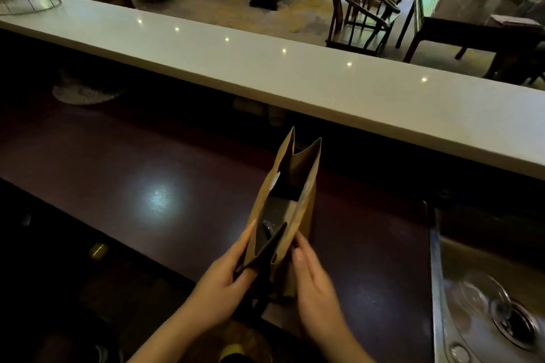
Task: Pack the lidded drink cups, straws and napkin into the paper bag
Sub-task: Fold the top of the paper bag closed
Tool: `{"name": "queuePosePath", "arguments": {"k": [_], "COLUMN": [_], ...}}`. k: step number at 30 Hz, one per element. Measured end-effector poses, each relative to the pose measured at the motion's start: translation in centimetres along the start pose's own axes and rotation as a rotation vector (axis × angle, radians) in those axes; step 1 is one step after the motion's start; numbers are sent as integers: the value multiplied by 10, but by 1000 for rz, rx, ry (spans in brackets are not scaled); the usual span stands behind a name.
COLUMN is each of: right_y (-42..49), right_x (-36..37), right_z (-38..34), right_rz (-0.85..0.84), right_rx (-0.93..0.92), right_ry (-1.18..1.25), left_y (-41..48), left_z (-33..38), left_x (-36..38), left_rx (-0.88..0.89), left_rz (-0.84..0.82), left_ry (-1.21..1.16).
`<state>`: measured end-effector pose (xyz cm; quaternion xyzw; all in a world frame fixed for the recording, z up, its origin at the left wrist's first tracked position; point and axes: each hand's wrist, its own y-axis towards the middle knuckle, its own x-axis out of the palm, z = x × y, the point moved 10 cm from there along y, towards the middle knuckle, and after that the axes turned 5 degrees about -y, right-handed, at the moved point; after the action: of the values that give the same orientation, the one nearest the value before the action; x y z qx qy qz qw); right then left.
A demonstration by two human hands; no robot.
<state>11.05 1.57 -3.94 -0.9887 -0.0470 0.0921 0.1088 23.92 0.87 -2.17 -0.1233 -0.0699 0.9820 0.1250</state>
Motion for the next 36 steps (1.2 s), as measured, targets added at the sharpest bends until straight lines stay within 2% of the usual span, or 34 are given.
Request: {"name": "queuePosePath", "arguments": {"k": [5, 7, 9, 11, 13, 15, 17, 19, 22, 25, 27, 30, 32, 36], "right_y": [-3, 0, 5, 13, 18, 20, 22, 23, 28, 47, 64, 102, 128, 160], "right_x": [17, 21, 20, 14, 8, 1, -19, -43, -58, -53, -58, -68, -62, -42], "right_z": [-13, -15, -15, -12, -18, -31, -49, -78, -126, -137, -133, -115, -105, -99], "right_rz": [-98, -131, -125, -96, -81, -49, 77, 201, 203, 82, 94, 72, -49, -323], "right_rx": [-208, -236, -198, -156, -178, -258, -340, -464, -651, -632, -585, -391, -323, -314], "right_ry": [-93, -142, -52, 58, 31, -68, -135, -211, -359, -467, -498, -515, -559, -519], "left_y": [1, 1, 0, -3, -5, -6, -6, -4, -4, -4, -4, -3, -2, -1], "left_z": [3, 8, 11, 13, 16, 22, 25, 23, 21, 22, 25, 28, 31, 34], "left_x": [1, 6, 8, 9, 12, 10, 4, 2, 5, 3, 0, 1, 2, 0], "left_rx": [71, 83, 85, 98, 126, 166, 194, 177, 162, 178, 195, 220, 247, 290], "left_rz": [75, 69, 55, 49, 59, 150, 263, 304, 314, 356, 398, 436, 464, 460], "left_ry": [33, 3, -36, -75, -29, 48, 32, -10, 9, 39, 48, 115, 176, 230]}}
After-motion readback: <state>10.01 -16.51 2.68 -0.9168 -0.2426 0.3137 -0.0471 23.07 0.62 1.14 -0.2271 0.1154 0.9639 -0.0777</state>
